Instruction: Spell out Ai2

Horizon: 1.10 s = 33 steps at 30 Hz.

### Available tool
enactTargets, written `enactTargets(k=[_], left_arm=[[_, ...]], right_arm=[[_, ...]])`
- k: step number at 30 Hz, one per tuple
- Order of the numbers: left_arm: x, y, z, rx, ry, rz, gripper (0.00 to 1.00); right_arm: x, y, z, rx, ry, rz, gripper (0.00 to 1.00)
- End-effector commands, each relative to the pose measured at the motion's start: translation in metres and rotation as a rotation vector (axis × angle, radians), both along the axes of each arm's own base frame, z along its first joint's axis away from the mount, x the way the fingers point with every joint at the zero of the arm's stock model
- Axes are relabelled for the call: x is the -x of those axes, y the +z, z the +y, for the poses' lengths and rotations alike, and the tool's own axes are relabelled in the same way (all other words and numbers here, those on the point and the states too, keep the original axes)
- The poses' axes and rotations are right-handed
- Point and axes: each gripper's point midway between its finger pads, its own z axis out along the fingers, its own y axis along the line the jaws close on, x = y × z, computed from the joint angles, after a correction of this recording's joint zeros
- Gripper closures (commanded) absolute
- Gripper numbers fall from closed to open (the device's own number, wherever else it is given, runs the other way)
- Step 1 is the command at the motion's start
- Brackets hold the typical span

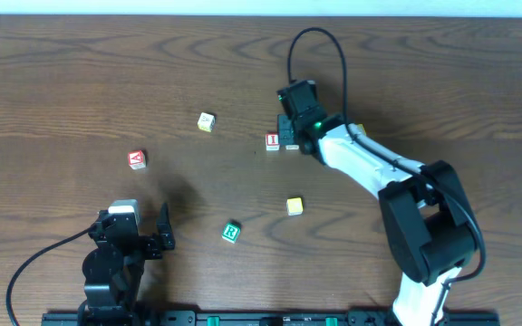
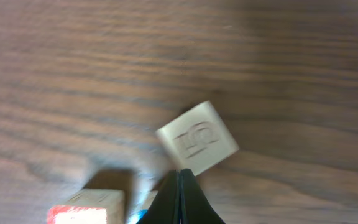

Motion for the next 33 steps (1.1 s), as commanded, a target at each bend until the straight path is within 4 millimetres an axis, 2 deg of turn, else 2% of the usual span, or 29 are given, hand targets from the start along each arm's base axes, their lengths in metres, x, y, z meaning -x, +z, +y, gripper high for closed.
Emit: enactTargets(k=[1,4,7,10,15,21,27,32,33], left_arm=[[0.000,-0.008,0.001,-0.002,0.002,0.016,0.05],[0.000,-0.008,0.001,-0.002,0.002,0.016,0.05],[0.000,-0.008,0.001,-0.002,0.002,0.016,0.04],[0.000,-0.008,0.001,-0.002,0.002,0.016,0.05],[0.000,-0.008,0.001,-0.002,0.002,0.016,0.04],[0.000,-0.008,0.001,-0.002,0.002,0.016,0.04],[0.000,-0.008,0.001,-0.002,0.002,0.016,0.05],[0.000,-0.008,0.001,-0.002,0.002,0.016,0.05],[0.000,-0.008,0.001,-0.002,0.002,0.016,0.05]], right_arm=[[-0.021,0.011,-0.019,-0.051,-0.093,-0.022,0.99],[-0.025,0.009,-0.034,-0.063,-0.120,-0.006,0.99],[-0.025,0.007,-0.039,-0.075,-0.123,0.009,0.99],[-0.019,0.004,-0.037,-0.080,-0.113,0.040,0.99],[-0.005,-0.013,-0.030,-0.093,-0.086,0.119,0.99],[-0.007,-0.020,-0.028,-0.100,-0.084,0.122,0.99],[-0.007,-0.031,-0.012,-0.145,-0.050,0.138,0.99],[-0.029,-0.015,0.007,-0.206,-0.019,0.025,0.98],[-0.033,-0.011,0.011,-0.218,-0.014,-0.002,0.93]])
